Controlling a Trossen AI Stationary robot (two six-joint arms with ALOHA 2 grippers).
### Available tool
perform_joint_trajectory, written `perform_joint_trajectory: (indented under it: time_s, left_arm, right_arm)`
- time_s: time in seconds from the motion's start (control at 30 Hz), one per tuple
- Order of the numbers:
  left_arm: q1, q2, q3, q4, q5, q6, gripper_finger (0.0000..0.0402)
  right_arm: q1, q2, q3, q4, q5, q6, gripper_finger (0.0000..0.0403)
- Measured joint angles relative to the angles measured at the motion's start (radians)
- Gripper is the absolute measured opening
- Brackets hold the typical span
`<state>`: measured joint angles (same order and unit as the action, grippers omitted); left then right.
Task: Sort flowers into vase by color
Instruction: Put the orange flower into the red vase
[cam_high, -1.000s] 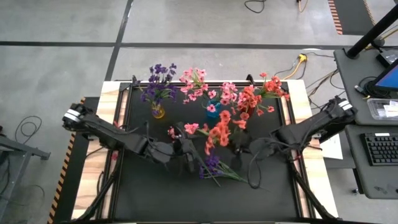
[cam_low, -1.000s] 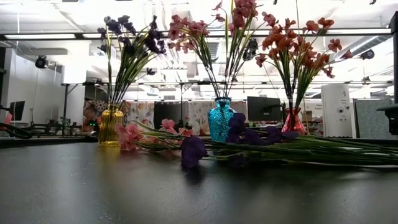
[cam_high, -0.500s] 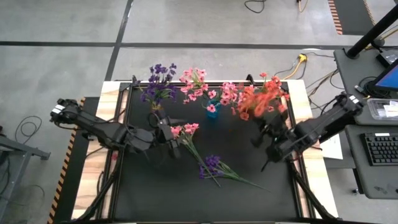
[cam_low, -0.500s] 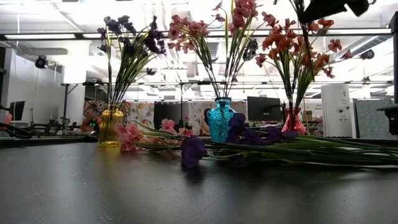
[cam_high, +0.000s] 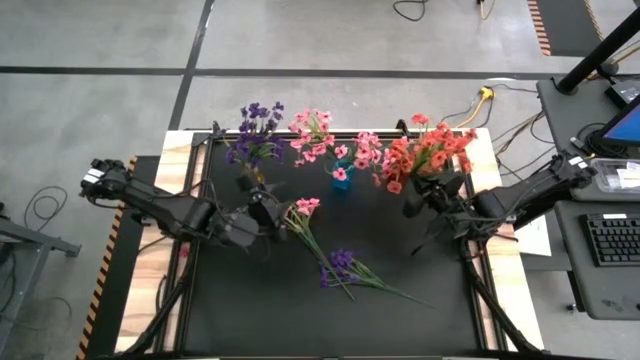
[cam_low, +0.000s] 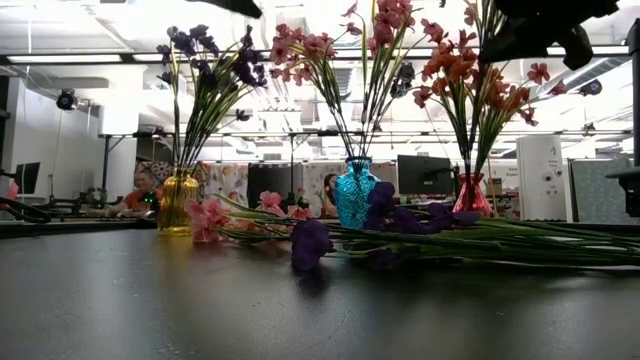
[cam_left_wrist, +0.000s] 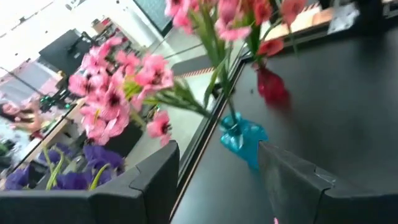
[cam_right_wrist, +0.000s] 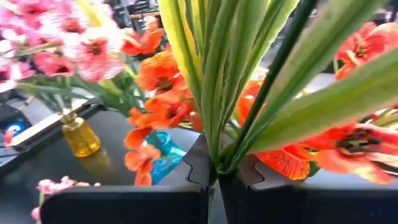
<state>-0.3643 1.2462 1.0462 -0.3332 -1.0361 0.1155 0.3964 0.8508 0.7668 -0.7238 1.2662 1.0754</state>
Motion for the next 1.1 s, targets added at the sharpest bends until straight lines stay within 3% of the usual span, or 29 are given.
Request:
perform_joint_trajectory:
  time_s: [0.1, 0.37, 0.6, 1.1]
  left_arm:
    - [0.016, -0.009, -0.009, 0.0, 0.006, 0.002, 0.02]
    - [0.029, -0.039, -0.03, 0.005, 0.146, 0.02, 0.02]
    - [0.043, -0.057, -0.053, 0.008, 0.147, 0.028, 0.02]
    - [0.07, -0.132, -0.107, 0.003, 0.095, -0.005, 0.02]
  right_arm:
    - [-0.009, -0.005, -0.001, -0.002, 0.031, -0.031, 0.0013]
    - [-0.009, -0.018, -0.001, -0.001, 0.097, -0.078, 0.0013]
    - [-0.04, 0.007, -0.002, -0.003, 0.15, -0.104, 0.0013]
    - [-0.203, 0.015, -0.002, -0.004, 0.154, -0.134, 0.0013]
